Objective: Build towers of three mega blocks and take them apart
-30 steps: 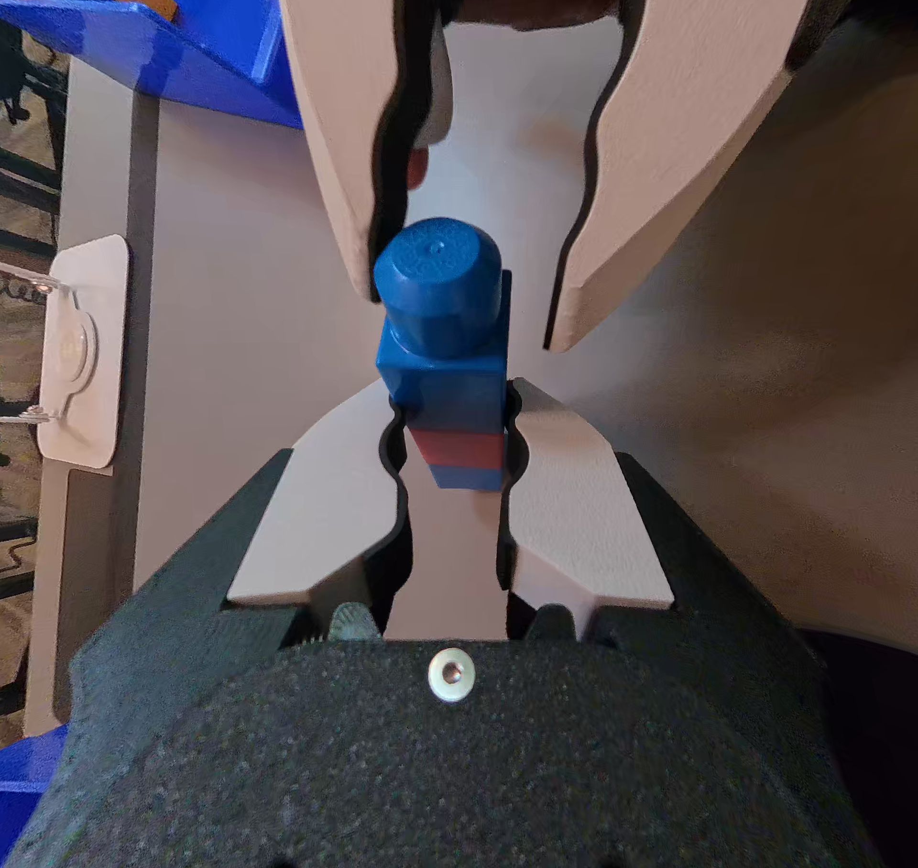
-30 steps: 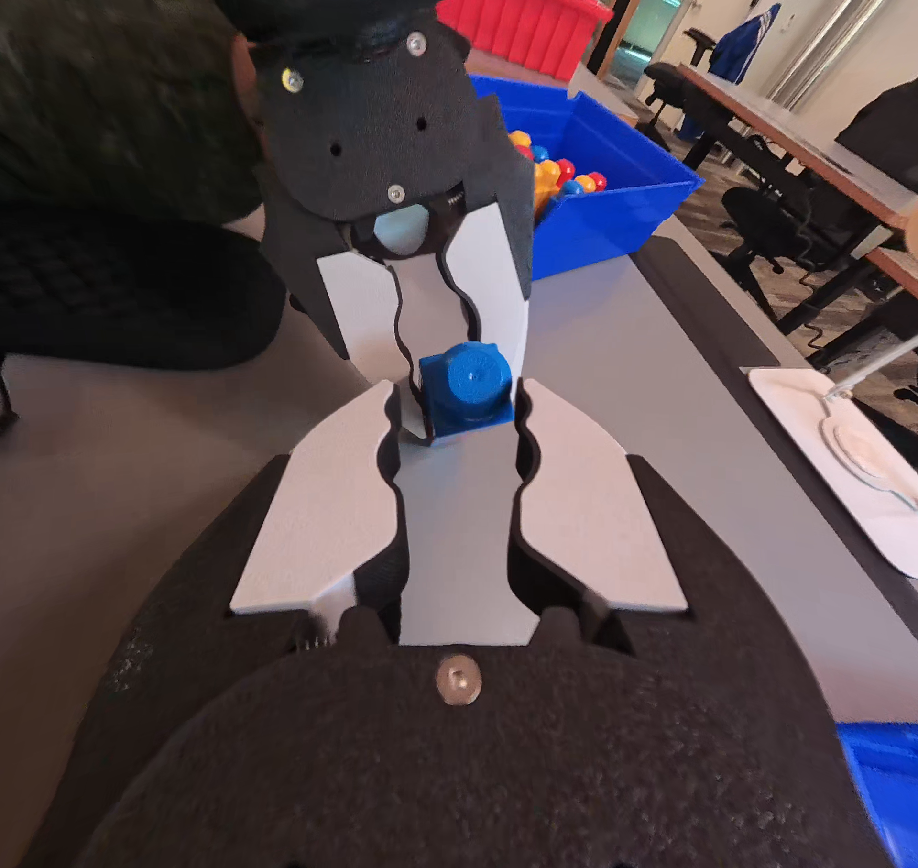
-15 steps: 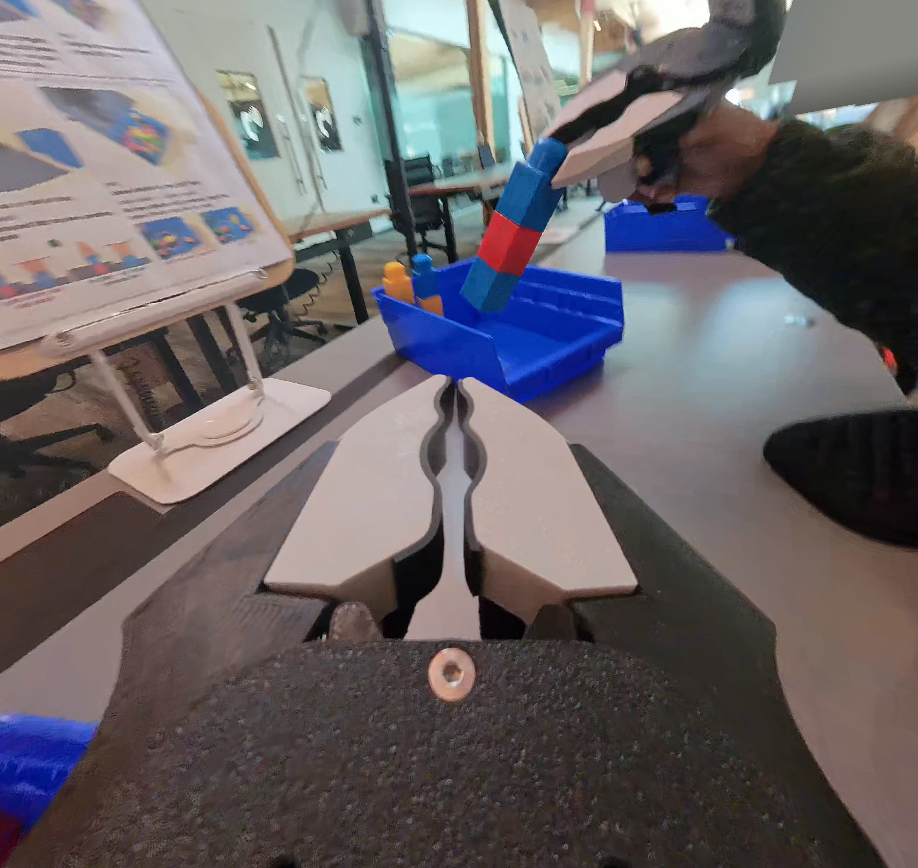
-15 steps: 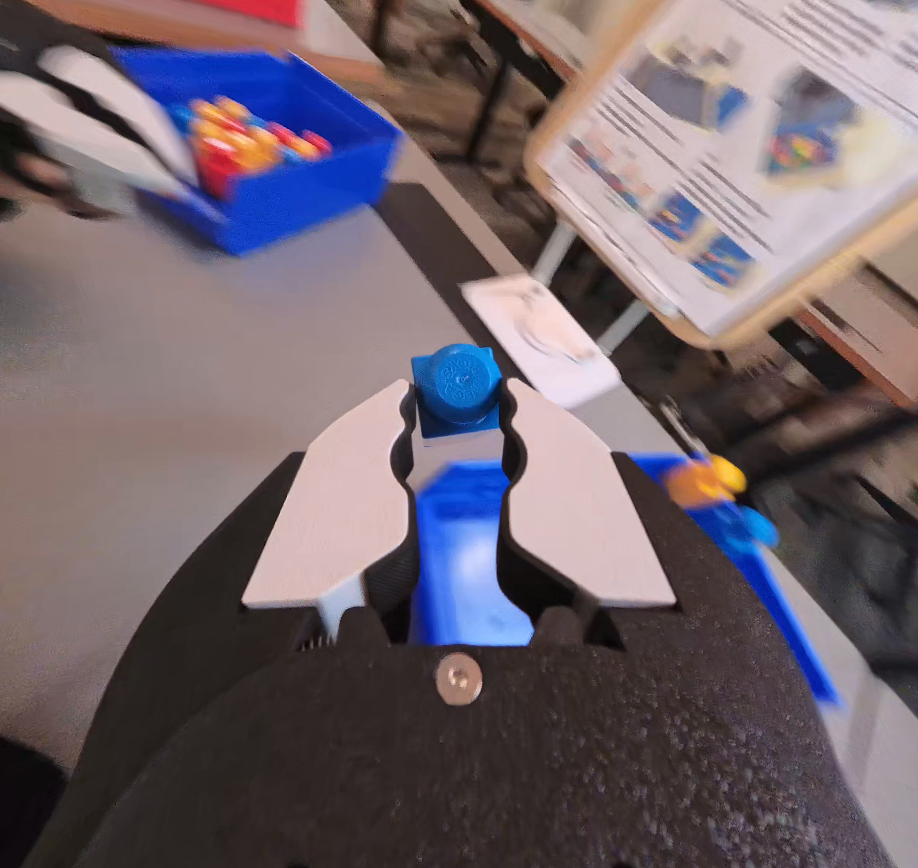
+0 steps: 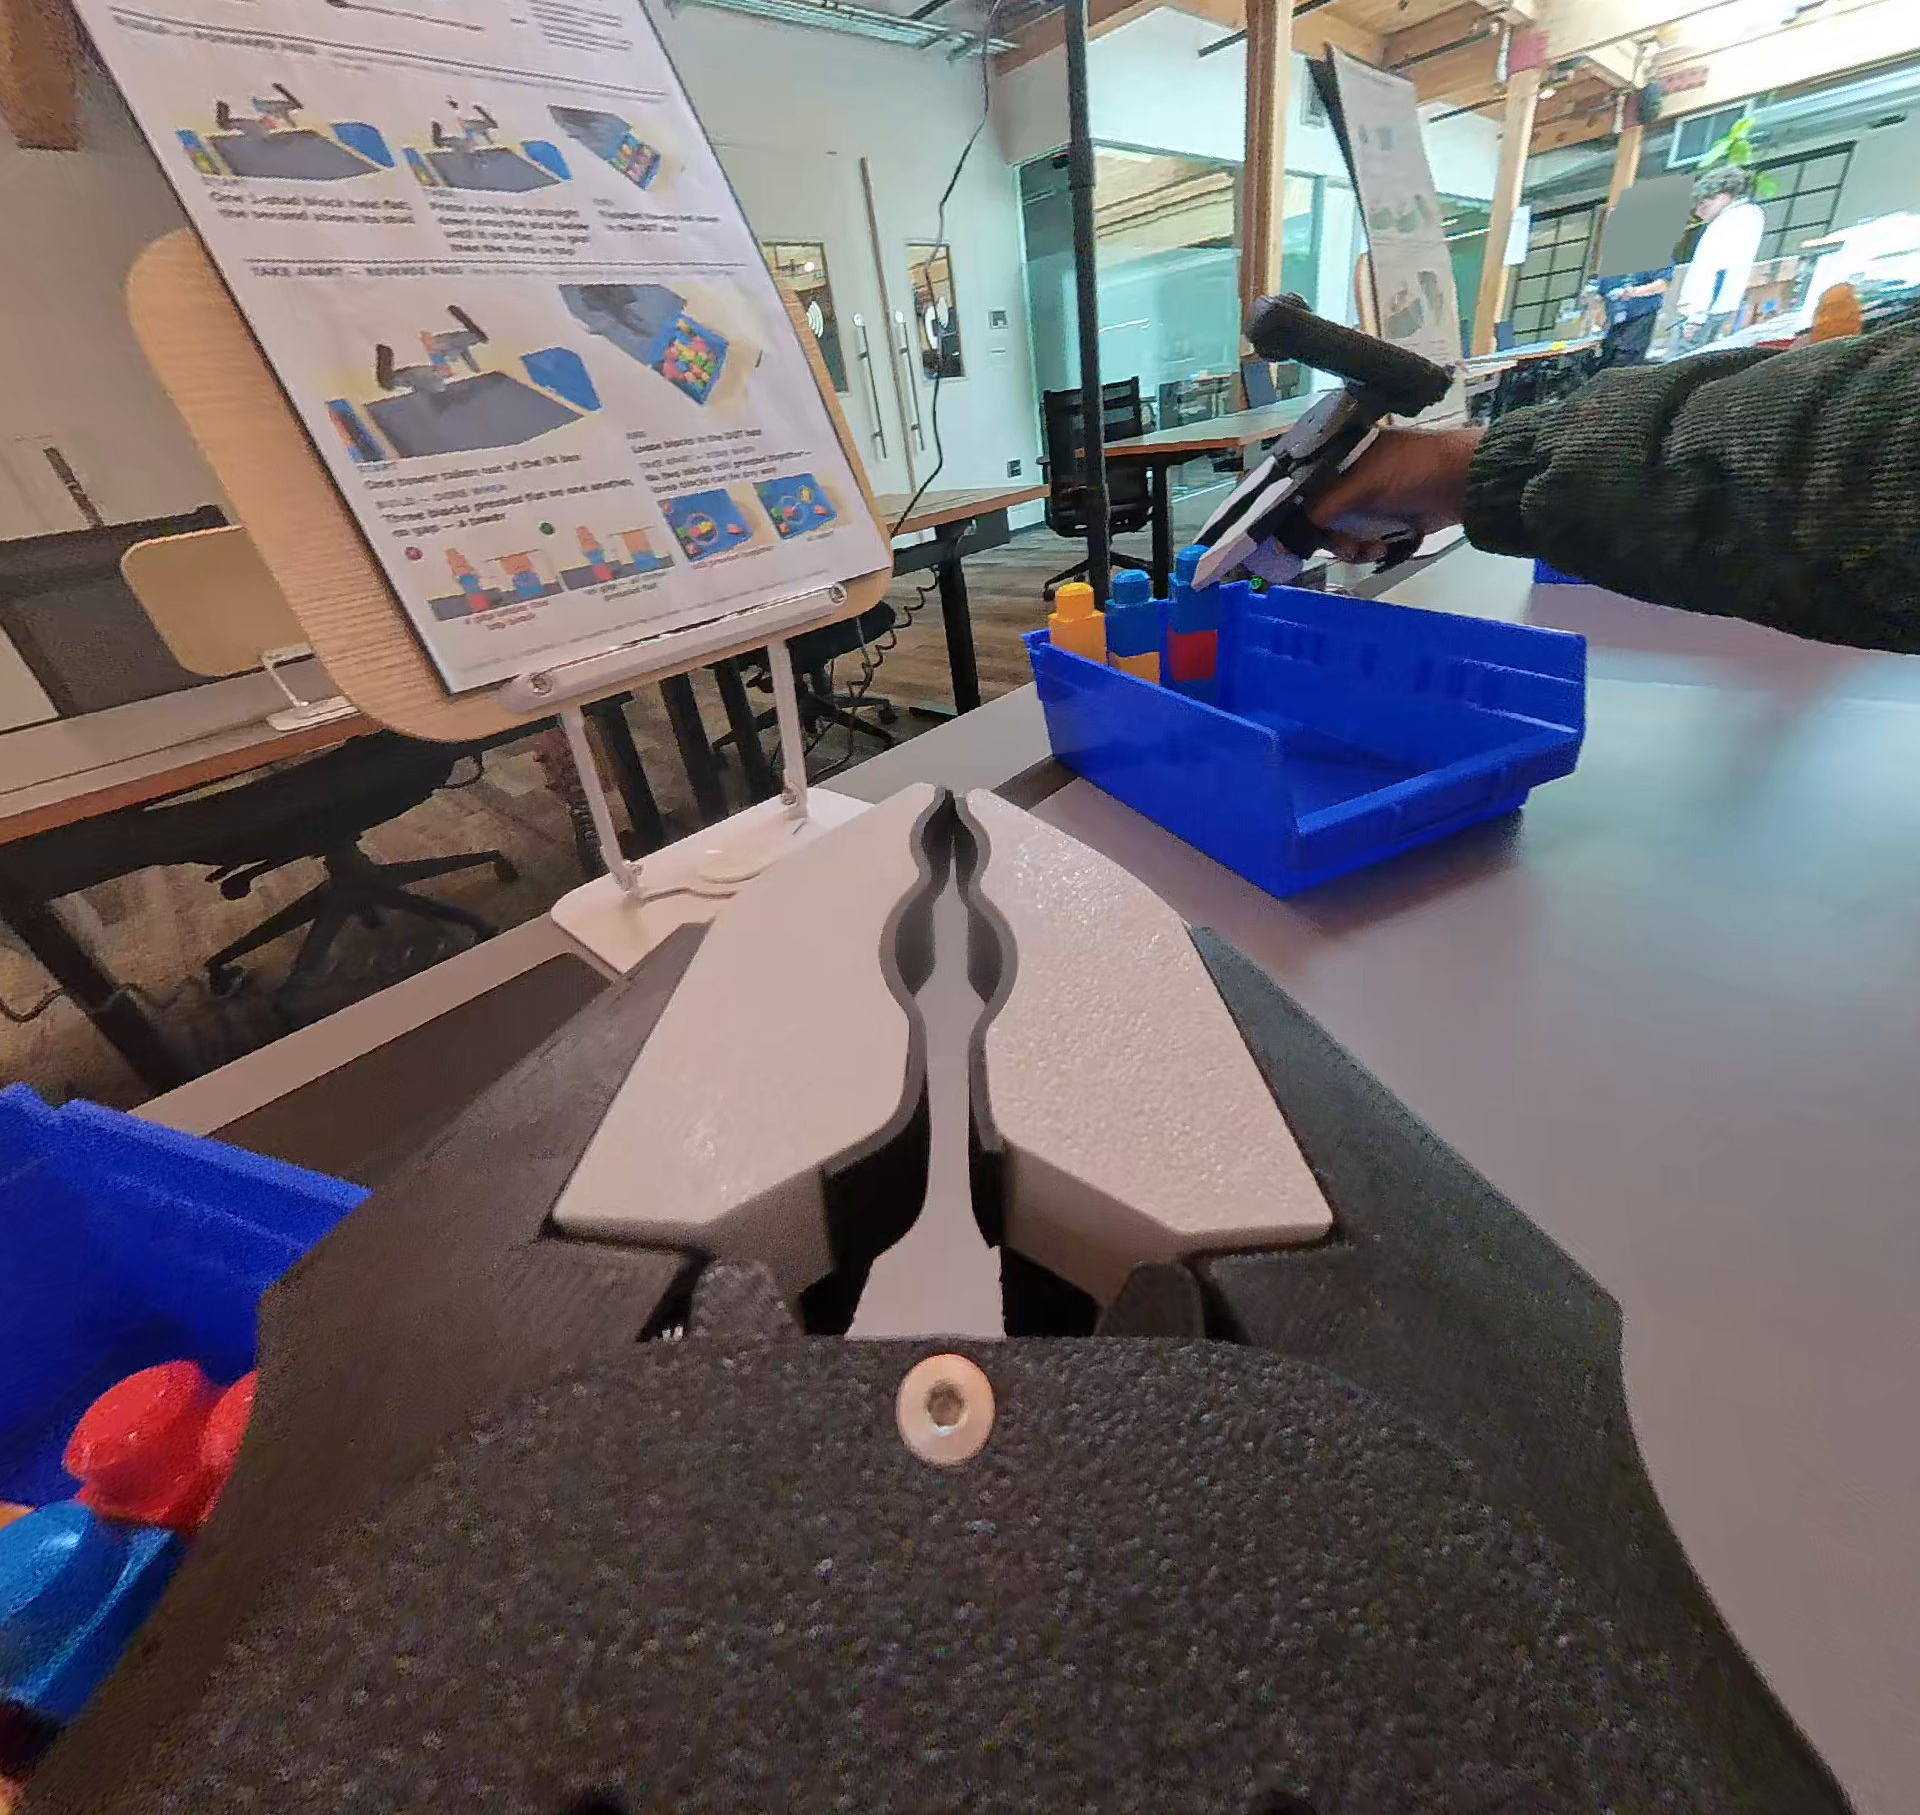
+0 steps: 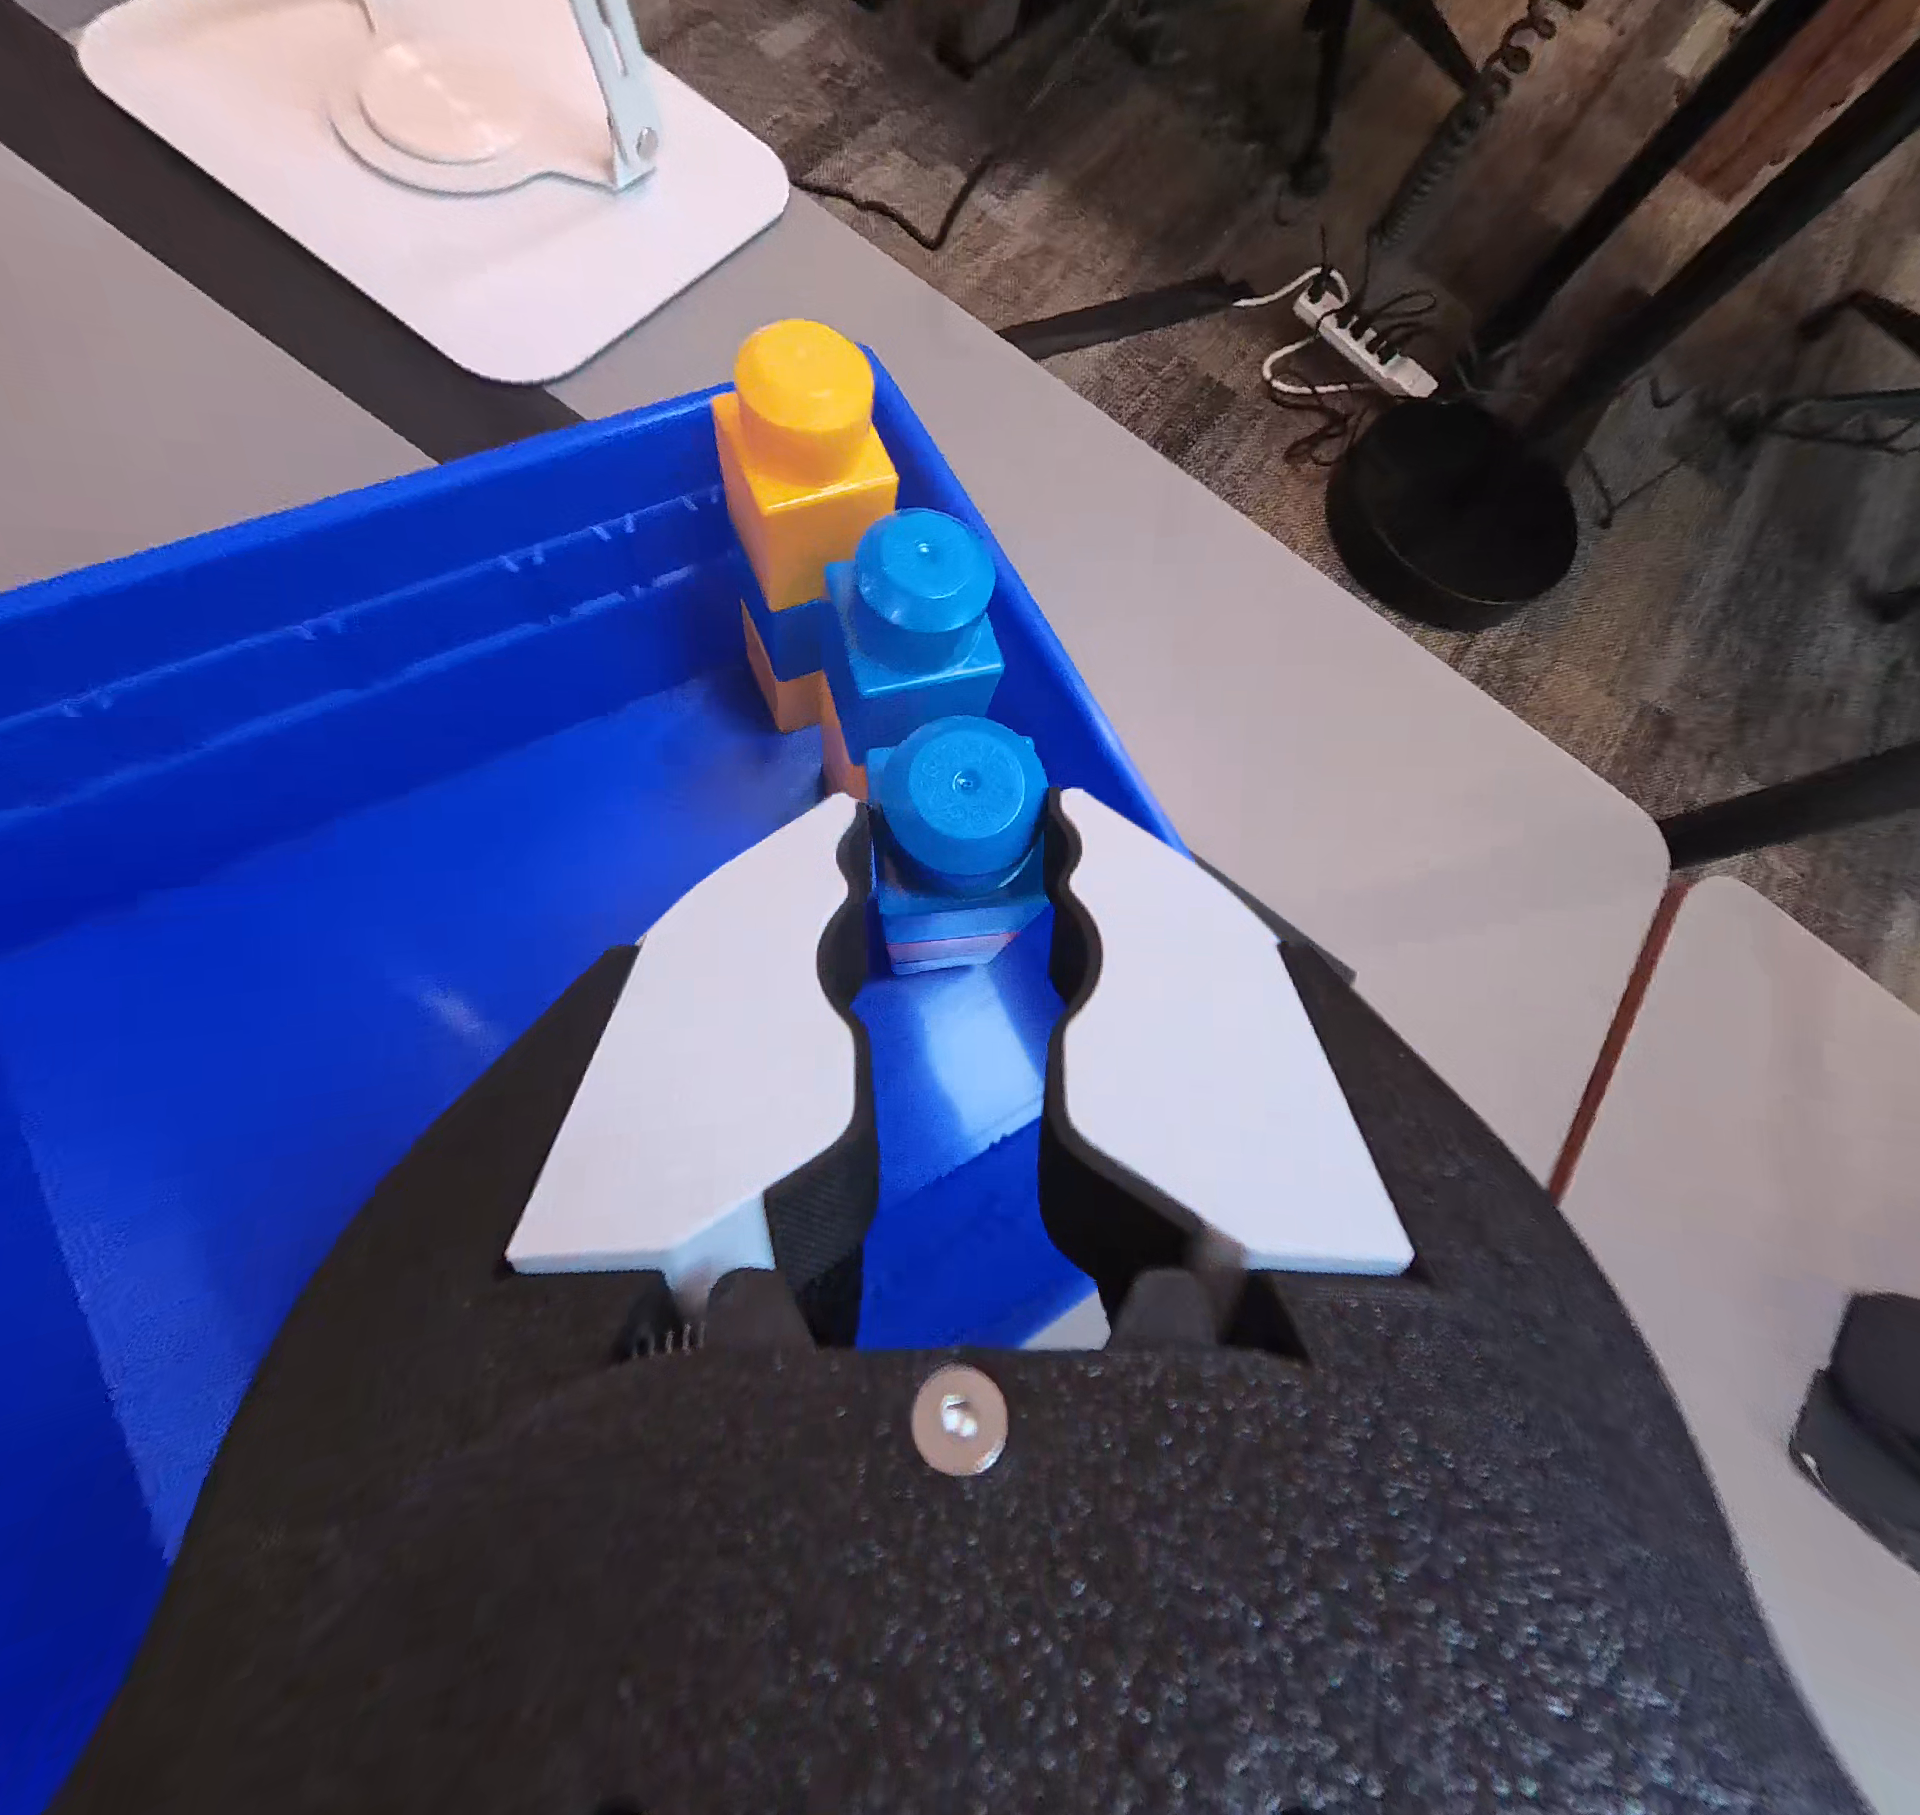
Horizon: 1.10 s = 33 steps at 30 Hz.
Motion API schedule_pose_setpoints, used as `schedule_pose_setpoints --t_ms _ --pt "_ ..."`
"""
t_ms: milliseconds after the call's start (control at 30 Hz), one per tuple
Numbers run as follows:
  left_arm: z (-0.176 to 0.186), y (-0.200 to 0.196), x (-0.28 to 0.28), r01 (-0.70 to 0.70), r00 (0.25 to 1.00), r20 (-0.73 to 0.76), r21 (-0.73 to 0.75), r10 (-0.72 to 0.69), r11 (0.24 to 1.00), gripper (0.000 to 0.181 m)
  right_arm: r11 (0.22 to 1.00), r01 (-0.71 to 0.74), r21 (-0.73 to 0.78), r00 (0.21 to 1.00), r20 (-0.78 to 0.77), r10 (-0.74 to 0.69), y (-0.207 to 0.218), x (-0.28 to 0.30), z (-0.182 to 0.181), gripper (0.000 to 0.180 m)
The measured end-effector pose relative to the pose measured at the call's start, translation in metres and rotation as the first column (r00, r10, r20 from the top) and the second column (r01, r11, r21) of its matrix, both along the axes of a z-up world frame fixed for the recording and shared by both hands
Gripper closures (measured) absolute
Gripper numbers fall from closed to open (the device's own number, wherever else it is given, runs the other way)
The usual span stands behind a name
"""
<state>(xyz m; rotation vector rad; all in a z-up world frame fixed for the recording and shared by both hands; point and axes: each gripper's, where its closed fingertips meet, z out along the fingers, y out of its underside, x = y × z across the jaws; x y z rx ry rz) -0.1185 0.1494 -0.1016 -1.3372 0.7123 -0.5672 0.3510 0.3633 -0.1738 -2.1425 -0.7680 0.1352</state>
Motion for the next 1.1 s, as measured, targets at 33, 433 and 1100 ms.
schedule_pose_setpoints --t_ms 33,433,1100 --pt "-0.001 0.003 -0.003 -0.01 1.0 0.0 -0.004 0.01 1.0 0.181 1.0 -0.005 -0.01 1.0 0.005 0.005 0.005 0.001 -0.004 0.148" --pt "0.012 0.039 -0.099 -0.328 0.938 -0.129 -0.021 0.323 0.944 0.181 0.994 0.042 0.1 0.997 -0.062 -0.036 0.01 -0.001 0.024 0.13" --pt "-0.139 0.059 -0.206 -0.547 0.481 -0.86 -0.447 -0.171 0.708 0.136 0.909 -0.337 0.247 0.792 -0.448 0.415 -0.288 -0.286 0.028 0.133"
